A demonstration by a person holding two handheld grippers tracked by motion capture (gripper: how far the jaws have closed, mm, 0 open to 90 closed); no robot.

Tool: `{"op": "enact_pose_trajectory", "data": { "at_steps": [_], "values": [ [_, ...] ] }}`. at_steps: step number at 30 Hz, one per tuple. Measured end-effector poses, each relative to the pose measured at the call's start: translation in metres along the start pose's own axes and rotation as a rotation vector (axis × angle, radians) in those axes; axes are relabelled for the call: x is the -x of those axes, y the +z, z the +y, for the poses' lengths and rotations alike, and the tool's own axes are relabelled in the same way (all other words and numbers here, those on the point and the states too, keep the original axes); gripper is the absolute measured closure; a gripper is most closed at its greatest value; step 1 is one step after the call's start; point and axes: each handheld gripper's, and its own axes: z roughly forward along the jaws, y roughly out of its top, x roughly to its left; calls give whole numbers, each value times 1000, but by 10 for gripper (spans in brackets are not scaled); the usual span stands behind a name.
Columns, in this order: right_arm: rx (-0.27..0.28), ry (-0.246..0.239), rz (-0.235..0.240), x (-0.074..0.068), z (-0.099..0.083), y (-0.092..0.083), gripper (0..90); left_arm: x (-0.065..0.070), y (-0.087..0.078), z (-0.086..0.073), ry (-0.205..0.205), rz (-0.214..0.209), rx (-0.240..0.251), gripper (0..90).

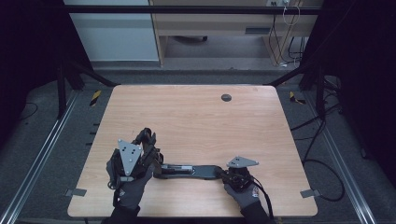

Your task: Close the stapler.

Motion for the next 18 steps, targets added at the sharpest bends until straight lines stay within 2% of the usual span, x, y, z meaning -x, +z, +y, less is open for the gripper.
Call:
{"op": "enact_pose_trajectory", "data": {
  "at_steps": [6,9,12,18],
  "values": [
    [-1,0,0,0,0,0,900,10,2,0,45,14,6,638],
    [-1,-1,1,0,0,0,900,18,3,1,80,22,9,638],
    [0,0,1,0,0,0,900,22,4,1,95,26,12,638],
    [1,-1,2,0,0,0,900,36,7,0,157,26,16,635]
  ]
}}
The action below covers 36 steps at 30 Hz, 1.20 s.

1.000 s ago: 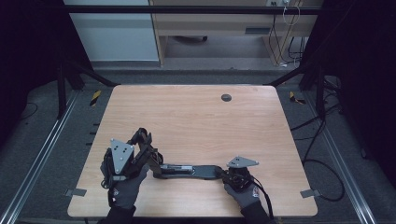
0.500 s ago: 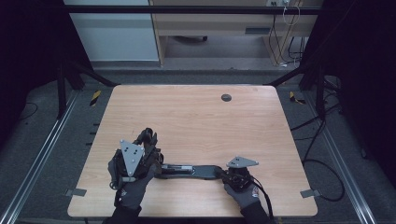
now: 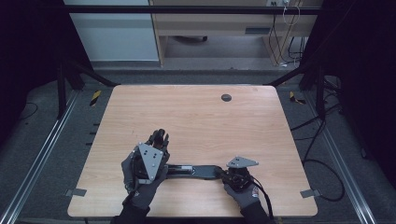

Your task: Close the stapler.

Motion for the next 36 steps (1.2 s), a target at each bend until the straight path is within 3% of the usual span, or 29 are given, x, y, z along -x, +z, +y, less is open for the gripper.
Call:
{"op": "enact_pose_trajectory", "data": {
  "at_steps": [6,7,8,10,11,12,13,23,30,36],
  "values": [
    [1,-1,1,0,0,0,900,15,3,1,62,3,-1,628],
    [0,-1,2,0,0,0,900,25,4,1,101,-5,0,625],
    [0,-1,2,0,0,0,900,25,4,1,101,-5,0,624],
    [0,0,3,0,0,0,900,34,6,1,141,-1,-1,624],
    [0,-1,3,-1,0,0,900,45,9,0,184,0,-1,621],
    [0,-1,3,-1,0,0,900,45,9,0,184,0,-1,620],
    [-1,-2,5,-1,0,0,900,54,10,-1,224,4,-3,620],
    [1,-2,5,-1,0,0,900,80,17,-8,323,8,-8,611],
    [2,-2,6,-1,-1,0,900,90,18,-12,371,12,-5,608],
    [3,-5,7,-1,-1,0,900,103,21,-18,444,14,-9,606]
  ]
}}
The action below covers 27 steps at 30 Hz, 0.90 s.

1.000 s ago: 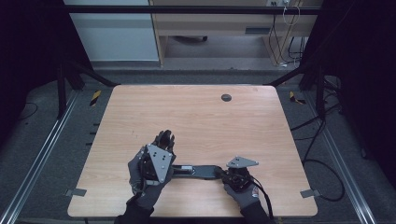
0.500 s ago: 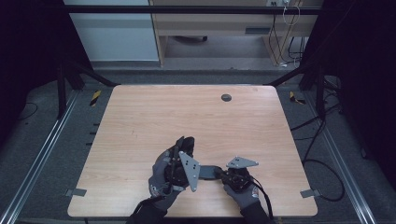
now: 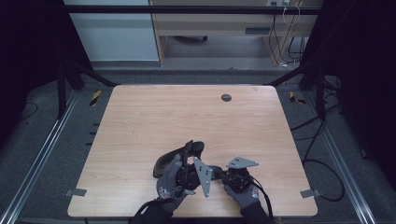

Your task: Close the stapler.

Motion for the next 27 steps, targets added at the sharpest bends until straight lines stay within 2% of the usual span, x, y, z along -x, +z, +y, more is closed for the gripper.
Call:
{"op": "enact_pose_trajectory", "data": {
  "at_steps": [3,9,18,19,25,27],
  "values": [
    [-1,2,0,0,0,0,900,8,1,0,37,-1,-8,604],
    [2,0,1,0,0,0,900,13,3,0,59,2,-9,602],
    [5,-2,-3,0,0,0,900,27,5,-1,125,6,-19,603],
    [6,-1,-3,1,0,0,900,29,5,-1,148,8,-19,602],
    [4,2,-7,2,-1,-1,900,38,7,-3,186,7,-24,600],
    [4,6,-8,2,-1,-2,900,39,8,-3,187,7,-22,600]
  ]
}}
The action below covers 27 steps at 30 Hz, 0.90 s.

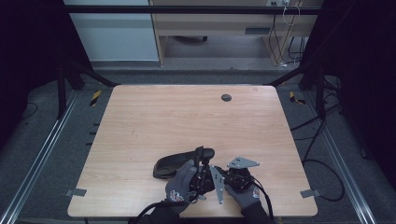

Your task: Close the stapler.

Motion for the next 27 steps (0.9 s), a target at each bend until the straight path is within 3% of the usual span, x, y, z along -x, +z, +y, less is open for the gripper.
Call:
{"op": "enact_pose_trajectory", "data": {
  "at_steps": [6,10,12,27],
  "values": [
    [3,-8,2,2,0,0,900,6,2,0,43,-8,2,595],
    [2,-10,-5,4,-1,-1,900,11,1,-1,41,-13,-1,593],
    [6,0,-16,7,-1,-3,900,14,2,-2,74,-15,1,592],
    [30,31,-59,20,-2,-13,895,31,3,-4,154,-42,-18,578]
  ]
}}
